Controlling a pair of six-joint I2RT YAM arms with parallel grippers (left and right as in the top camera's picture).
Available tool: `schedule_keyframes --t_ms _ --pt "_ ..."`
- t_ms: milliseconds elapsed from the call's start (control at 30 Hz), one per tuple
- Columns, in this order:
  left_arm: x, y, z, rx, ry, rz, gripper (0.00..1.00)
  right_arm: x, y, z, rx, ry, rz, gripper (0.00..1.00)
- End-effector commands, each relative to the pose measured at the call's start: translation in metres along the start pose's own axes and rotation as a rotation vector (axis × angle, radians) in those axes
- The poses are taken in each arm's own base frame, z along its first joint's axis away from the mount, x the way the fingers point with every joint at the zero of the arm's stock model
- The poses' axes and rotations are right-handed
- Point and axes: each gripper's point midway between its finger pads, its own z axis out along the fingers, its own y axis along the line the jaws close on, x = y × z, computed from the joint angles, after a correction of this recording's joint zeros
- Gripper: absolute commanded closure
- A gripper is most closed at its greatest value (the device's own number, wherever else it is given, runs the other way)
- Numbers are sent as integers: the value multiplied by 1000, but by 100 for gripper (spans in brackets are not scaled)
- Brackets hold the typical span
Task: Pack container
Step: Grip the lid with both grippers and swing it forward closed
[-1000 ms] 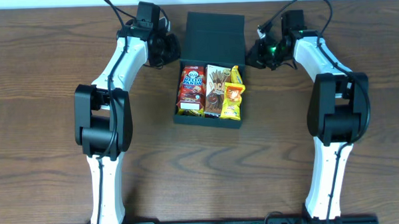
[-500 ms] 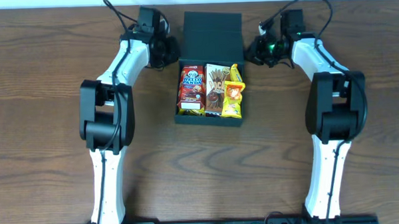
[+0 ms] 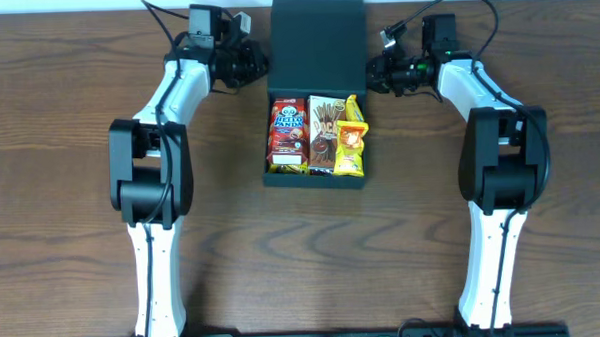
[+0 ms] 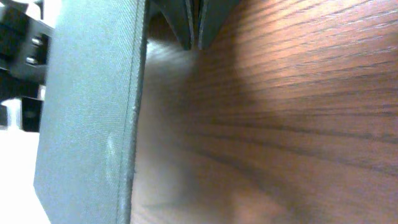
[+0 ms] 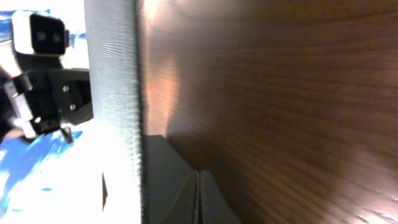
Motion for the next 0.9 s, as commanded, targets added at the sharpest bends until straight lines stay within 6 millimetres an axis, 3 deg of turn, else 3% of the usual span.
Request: schedule_keyframes --t_ms 0,300,567,867 --pt "7 -25 -7 176 65 9 94 10 30 5 -141 59 -73 99" --pt "-10 -37 -35 312 38 66 94 13 46 0 -224 77 -109 99" --pt "-24 -57 -50 334 -22 168 94 -8 52 -12 -236 21 -172 99" --pt "-29 -74 -64 350 -46 220 94 -26 87 -27 -301 10 -221 98"
